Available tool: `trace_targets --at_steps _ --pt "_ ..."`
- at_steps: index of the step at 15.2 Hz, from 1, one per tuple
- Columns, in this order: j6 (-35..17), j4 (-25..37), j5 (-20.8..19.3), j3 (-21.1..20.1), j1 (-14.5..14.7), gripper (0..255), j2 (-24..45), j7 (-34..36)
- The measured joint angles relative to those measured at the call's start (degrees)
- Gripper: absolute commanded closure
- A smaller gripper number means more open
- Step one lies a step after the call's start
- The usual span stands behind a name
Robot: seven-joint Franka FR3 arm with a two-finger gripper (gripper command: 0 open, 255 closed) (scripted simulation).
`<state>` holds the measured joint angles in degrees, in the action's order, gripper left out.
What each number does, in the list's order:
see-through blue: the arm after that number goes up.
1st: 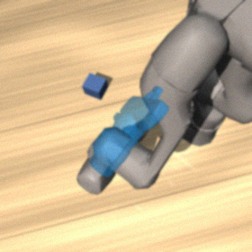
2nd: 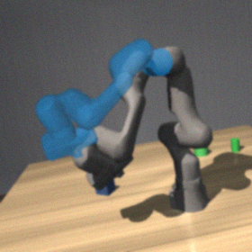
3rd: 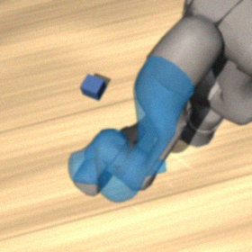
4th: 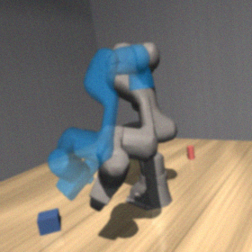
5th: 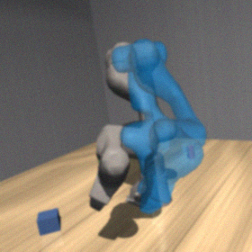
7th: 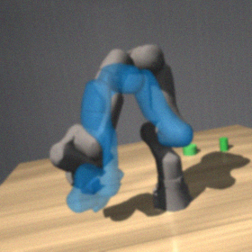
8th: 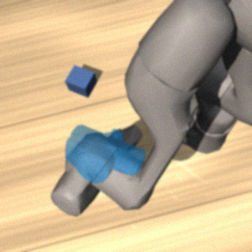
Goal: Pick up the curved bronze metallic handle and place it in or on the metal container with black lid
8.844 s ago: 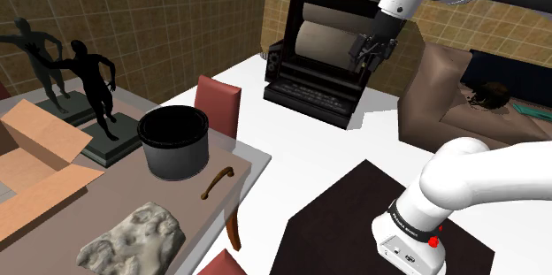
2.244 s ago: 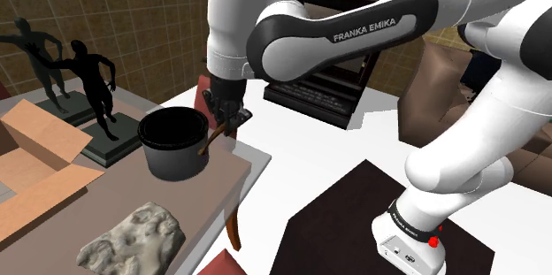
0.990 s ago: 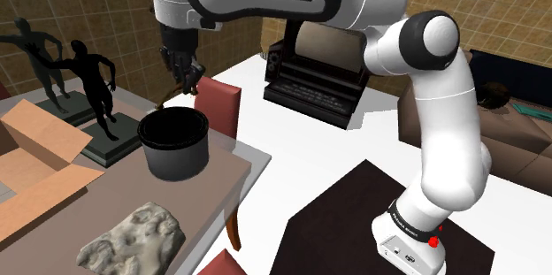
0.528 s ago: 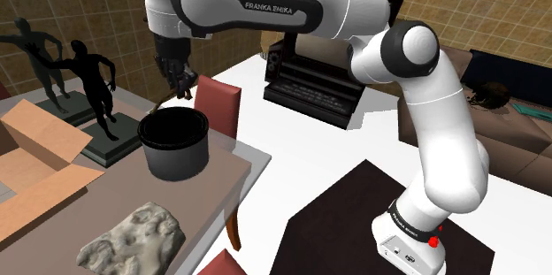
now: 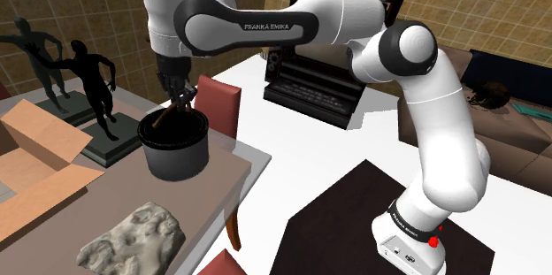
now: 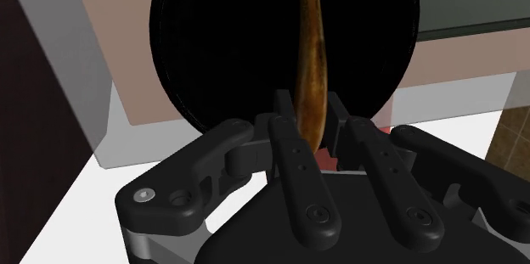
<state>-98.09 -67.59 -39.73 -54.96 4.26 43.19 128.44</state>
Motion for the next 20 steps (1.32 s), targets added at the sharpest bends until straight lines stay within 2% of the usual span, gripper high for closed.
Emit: trace_targets --at_steps 4,9,10,16,20 --pt "-2.2 -2.5 -0.3 0.1 -1.0 255 0.2 0.6" --pt "-2.4 -2.8 -0.3 0.1 -1.1 255 0.2 0.7" --pt "-2.4 -2.8 -0.3 0.1 -1.1 0 0.2 0.7" --pt "-2.4 -2.8 -0.3 0.1 -1.1 0 0.2 0.7" --pt "2.0 1.8 0.5 -0.3 0.5 0 -0.7 -0.4"
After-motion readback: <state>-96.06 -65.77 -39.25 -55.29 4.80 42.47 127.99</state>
